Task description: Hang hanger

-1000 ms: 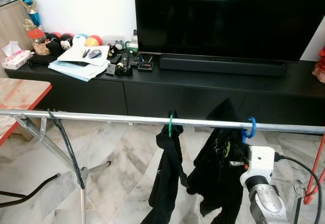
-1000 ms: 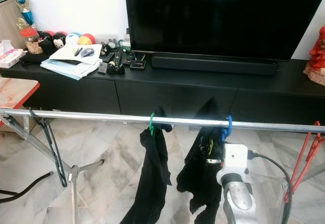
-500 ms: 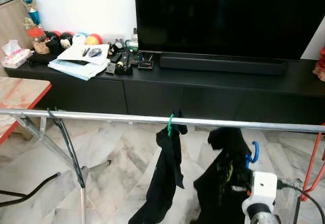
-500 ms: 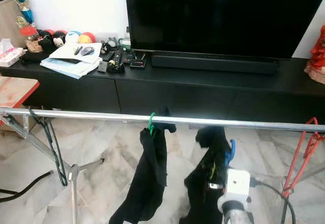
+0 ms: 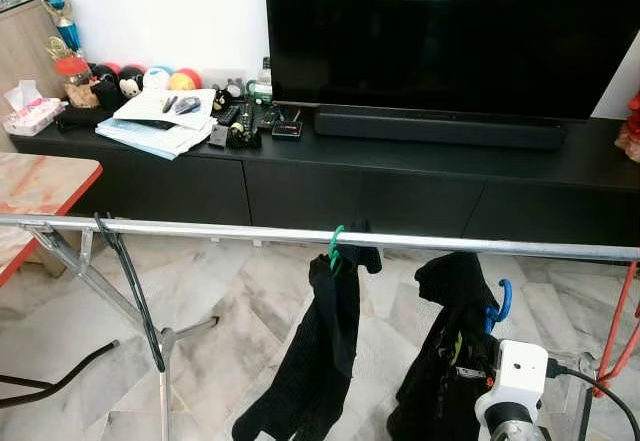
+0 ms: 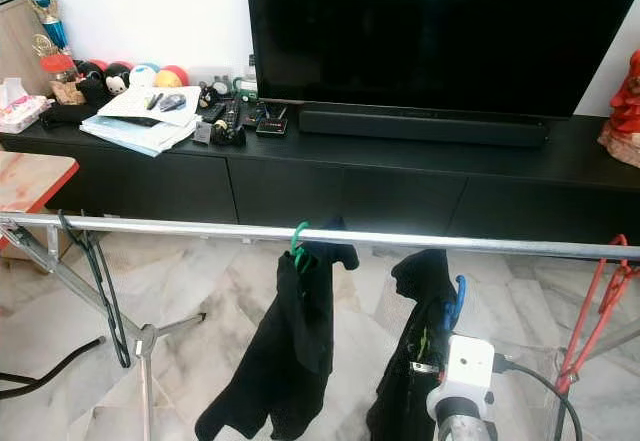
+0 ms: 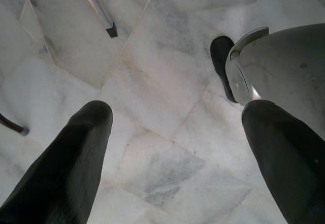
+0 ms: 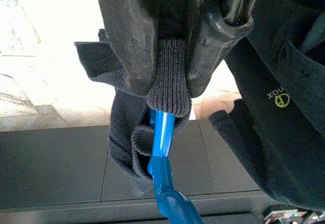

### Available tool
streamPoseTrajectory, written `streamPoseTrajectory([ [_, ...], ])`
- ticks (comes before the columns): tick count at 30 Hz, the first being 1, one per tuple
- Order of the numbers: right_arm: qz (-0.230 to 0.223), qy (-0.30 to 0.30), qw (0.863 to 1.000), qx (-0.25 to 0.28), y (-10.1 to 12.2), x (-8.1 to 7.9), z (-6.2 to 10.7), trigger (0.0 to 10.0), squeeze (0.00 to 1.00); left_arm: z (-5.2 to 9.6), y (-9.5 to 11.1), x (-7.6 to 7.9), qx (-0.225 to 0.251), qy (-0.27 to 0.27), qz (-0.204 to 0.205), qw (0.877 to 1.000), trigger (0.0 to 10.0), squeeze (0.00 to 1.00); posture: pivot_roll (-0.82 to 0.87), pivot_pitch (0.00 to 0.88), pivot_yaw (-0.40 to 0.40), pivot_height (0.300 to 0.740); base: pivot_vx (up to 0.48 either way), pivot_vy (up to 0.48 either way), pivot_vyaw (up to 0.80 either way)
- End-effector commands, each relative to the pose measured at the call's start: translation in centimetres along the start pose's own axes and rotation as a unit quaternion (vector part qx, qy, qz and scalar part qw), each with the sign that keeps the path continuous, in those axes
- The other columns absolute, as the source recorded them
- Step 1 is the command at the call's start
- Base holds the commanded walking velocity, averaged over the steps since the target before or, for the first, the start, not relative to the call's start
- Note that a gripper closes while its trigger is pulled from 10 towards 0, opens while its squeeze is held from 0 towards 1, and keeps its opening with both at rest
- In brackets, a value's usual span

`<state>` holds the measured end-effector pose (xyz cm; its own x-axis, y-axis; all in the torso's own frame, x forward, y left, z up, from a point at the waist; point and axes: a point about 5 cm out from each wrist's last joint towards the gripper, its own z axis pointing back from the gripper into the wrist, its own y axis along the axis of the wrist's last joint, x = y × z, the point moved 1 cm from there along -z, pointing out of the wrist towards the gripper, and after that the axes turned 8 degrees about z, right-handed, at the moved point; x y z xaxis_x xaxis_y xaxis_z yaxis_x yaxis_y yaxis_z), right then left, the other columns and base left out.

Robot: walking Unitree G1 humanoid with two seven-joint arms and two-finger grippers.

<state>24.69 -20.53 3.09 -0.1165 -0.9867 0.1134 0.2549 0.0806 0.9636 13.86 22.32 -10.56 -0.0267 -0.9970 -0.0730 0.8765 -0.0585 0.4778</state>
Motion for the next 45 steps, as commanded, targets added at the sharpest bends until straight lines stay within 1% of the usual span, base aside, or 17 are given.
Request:
streamPoseTrajectory([
  [1, -0.004, -0.008, 1.000, 0.022, 1.2, 0.3, -0.4, 10.0, 0.00, 0.2, -1.1, 0.0, -0.010, 0.003, 0.004, 1.000, 10.0, 0.00, 0.06, 0.000, 0.021, 0.740, 0.000, 0.000, 0.00],
  [5, -0.005, -0.012, 1.000, 0.023, 1.3, 0.1, -0.6, 10.0, 0.00, 0.3, -1.3, -0.1, -0.011, 0.003, 0.004, 1.000, 10.0, 0.00, 0.05, 0.000, 0.027, 0.740, 0.000, 0.000, 0.00],
  [13, -0.009, -0.026, 1.000, 0.014, 1.0, 0.2, -0.7, 10.0, 0.00, 0.4, -2.0, 0.0, -0.017, 0.003, 0.003, 1.000, 10.0, 0.00, 0.05, 0.000, 0.032, 0.740, -0.260, 0.000, 0.00],
  [20, -0.013, -0.032, 0.999, 0.005, 0.9, 0.3, -0.8, 10.0, 0.00, 0.4, -1.9, 0.0, -0.016, 0.002, 0.007, 1.000, 10.0, 0.00, 0.06, 0.000, 0.029, 0.740, -0.273, 0.000, 0.00],
  [26, -0.010, -0.031, 0.999, -0.003, 0.8, 0.3, -0.8, 10.0, 0.00, 0.4, -2.0, 0.1, -0.015, 0.002, 0.012, 1.000, 10.0, 0.00, 0.06, 0.000, 0.022, 0.740, -0.289, 0.000, -0.70],
  [34, -0.014, -0.034, 0.999, 0.002, 1.0, 0.2, -0.8, 10.0, 0.00, 0.4, -2.2, 0.4, -0.017, -0.001, 0.014, 1.000, 10.0, 0.00, 0.06, 0.005, 0.019, 0.740, -0.292, 0.000, 0.00],
  [45, -0.013, -0.033, 0.999, -0.001, 1.0, 0.2, -0.9, 10.0, 0.00, 0.4, -2.1, 0.4, -0.017, -0.001, 0.018, 1.000, 10.0, 0.00, 0.06, 0.013, 0.015, 0.740, -0.294, 0.000, 0.00],
])
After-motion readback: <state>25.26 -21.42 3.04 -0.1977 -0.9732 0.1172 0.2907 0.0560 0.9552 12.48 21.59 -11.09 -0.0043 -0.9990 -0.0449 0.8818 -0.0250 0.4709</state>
